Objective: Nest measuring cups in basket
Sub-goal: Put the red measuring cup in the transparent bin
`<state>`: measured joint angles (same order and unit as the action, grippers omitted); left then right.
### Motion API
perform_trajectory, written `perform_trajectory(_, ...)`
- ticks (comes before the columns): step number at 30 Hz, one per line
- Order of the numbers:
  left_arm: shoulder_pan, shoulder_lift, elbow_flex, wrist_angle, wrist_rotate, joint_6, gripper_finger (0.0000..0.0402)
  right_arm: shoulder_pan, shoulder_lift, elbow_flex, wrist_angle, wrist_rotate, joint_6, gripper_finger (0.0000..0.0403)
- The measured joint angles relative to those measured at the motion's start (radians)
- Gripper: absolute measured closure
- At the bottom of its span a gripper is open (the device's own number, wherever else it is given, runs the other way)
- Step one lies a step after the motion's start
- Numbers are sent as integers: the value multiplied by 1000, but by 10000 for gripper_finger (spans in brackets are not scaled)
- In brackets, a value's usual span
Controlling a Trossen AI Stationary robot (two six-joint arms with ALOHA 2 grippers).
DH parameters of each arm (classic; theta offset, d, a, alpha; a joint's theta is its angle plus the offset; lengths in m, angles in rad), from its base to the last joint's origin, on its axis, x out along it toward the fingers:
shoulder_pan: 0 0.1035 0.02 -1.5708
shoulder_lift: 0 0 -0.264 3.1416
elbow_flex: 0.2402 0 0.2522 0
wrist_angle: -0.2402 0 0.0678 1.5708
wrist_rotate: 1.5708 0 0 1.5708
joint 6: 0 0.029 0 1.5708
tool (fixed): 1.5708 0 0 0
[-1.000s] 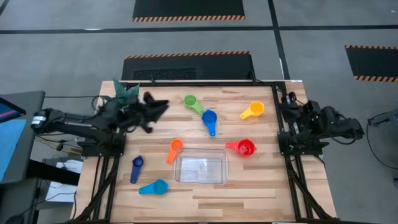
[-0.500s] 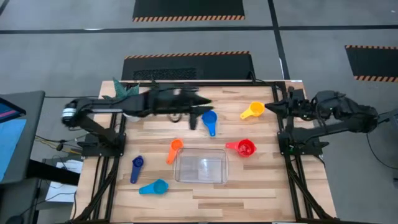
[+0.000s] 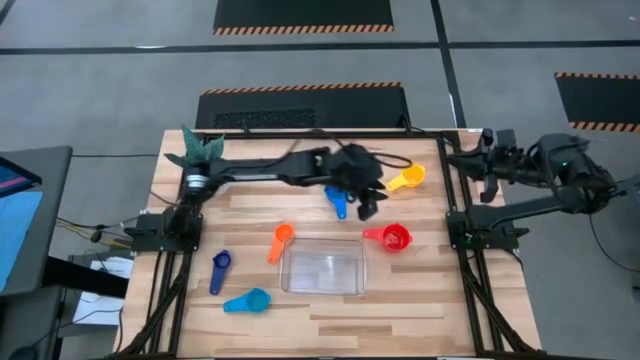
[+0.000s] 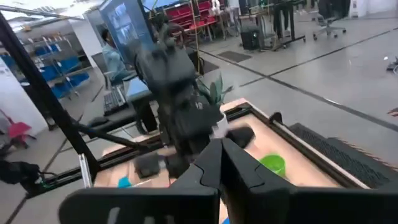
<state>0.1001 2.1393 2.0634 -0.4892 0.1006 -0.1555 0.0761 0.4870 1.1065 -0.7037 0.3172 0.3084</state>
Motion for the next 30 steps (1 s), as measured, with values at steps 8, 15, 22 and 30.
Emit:
perform_trajectory(8,-2,264,267,-100,25,-26,276,0,-2,0,-128,-2,37,377)
perform_trajectory(15,-18,332,260,-85,77,8,276,0,-5,-1,-189,-5,43,377)
perform_trajectory(22,-20,364,257,-120,79,34,275,0,-5,-1,-213,-5,43,377)
perform_trajectory(30,-36,385,258,-88,36,29,273,0,-5,-1,-211,-5,42,377)
